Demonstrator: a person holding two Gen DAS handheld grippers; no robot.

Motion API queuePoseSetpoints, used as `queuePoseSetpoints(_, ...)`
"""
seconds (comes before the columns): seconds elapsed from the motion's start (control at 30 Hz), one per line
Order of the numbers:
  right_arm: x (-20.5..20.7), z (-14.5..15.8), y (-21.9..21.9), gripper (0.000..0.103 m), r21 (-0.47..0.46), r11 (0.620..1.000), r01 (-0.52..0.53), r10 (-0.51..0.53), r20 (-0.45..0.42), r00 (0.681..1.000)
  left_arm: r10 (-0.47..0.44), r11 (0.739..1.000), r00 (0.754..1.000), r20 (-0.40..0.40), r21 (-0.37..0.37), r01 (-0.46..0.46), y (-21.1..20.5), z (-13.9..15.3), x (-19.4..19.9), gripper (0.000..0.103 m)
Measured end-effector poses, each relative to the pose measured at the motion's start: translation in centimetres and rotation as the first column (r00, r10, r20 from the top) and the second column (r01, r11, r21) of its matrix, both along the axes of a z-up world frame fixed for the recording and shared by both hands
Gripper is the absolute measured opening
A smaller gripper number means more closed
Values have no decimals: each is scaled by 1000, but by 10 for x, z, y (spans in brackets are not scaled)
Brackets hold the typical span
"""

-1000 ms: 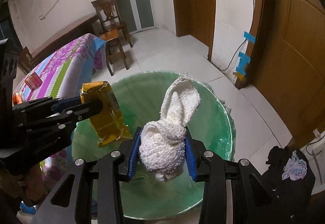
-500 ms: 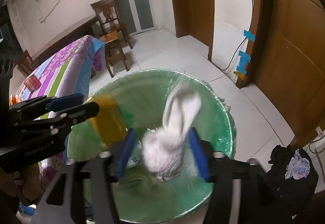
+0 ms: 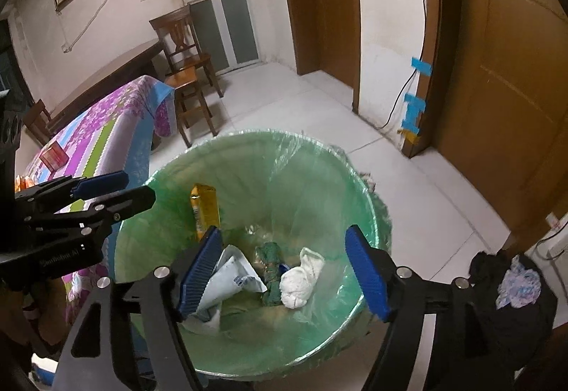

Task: Collect trash
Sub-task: 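Return both tools to the table and lower them toward the remaining items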

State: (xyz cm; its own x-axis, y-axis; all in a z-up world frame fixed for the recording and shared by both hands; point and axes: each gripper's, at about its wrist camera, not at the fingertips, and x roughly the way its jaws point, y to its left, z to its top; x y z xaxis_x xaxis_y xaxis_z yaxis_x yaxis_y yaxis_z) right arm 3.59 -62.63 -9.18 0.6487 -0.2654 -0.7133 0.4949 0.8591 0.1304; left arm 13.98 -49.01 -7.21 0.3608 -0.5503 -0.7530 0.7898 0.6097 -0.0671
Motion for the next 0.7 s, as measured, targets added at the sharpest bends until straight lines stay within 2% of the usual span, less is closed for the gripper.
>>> queuePoseSetpoints(0.07,-7,13,9,78,-46,999,9,-7,30,1000,2,1000,1000,18,0,-2,8,5,-3,56)
queuePoseSetpoints(0.1,-13,23,17,81,-77,997,16,-11,60,998,2,1000,1000,26,-4,-2,13,8,-4,60)
queuePoseSetpoints(0.17,-24,37,28,81,-103,994,21,-9,115,993,8,1000,999,52,-13,-8,28,17,-7,61)
queuePoseSetpoints(0.33,-40,67,73,86,-142,990,-16,51,246,968,46,997,996,75,-62,-42,88,41,-8,65)
queuePoseSetpoints(0.5,-21,74,132,92,-160,973,-169,207,265,942,107,992,991,76,-78,-101,153,50,-3,67)
queuePoseSetpoints(0.7,15,67,195,93,-134,938,-320,345,249,905,233,970,969,79,-85,-227,250,57,13,68)
